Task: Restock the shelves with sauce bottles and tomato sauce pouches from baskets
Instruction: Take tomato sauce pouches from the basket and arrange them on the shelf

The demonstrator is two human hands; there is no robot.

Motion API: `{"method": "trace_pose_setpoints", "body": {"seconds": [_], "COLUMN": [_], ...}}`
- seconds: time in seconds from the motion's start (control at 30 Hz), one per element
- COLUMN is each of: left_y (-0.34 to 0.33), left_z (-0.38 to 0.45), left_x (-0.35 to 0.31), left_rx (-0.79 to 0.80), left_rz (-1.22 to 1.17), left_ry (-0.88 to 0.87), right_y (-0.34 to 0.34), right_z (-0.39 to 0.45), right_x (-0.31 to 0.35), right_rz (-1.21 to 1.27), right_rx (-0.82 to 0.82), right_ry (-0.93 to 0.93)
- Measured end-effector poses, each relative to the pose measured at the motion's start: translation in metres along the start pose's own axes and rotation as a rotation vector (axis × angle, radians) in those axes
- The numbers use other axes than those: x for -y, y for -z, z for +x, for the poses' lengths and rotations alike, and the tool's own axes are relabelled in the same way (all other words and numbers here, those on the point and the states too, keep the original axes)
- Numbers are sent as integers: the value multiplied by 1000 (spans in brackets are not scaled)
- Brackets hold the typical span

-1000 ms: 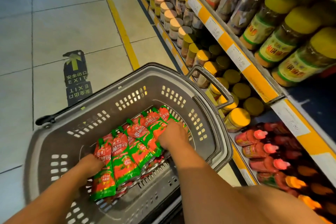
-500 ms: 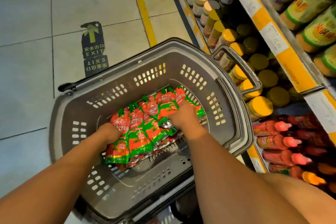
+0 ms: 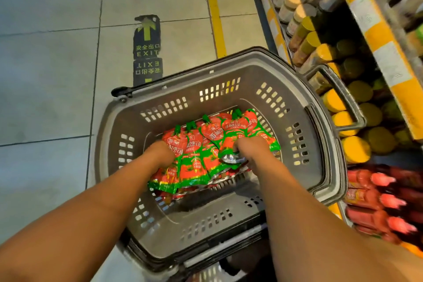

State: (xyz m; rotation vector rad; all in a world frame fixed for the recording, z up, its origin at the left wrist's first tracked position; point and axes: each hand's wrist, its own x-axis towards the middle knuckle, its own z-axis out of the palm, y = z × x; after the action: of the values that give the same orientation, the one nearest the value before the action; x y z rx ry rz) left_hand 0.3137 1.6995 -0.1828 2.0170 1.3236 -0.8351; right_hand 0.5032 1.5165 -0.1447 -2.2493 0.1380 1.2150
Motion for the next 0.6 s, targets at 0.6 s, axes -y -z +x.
{"method": "trace_pose_setpoints", "body": {"seconds": [0.6], "left_y": [8], "left_z": [-52], "left_x": [-22], "left_rx": [-80], "left_rz": [-797], "left_ry": [-152], "right_y": [49], "right_z": [-74], "right_x": [-23], "right_rz": [497], "right_rx": [53], "right_ry": [0]}}
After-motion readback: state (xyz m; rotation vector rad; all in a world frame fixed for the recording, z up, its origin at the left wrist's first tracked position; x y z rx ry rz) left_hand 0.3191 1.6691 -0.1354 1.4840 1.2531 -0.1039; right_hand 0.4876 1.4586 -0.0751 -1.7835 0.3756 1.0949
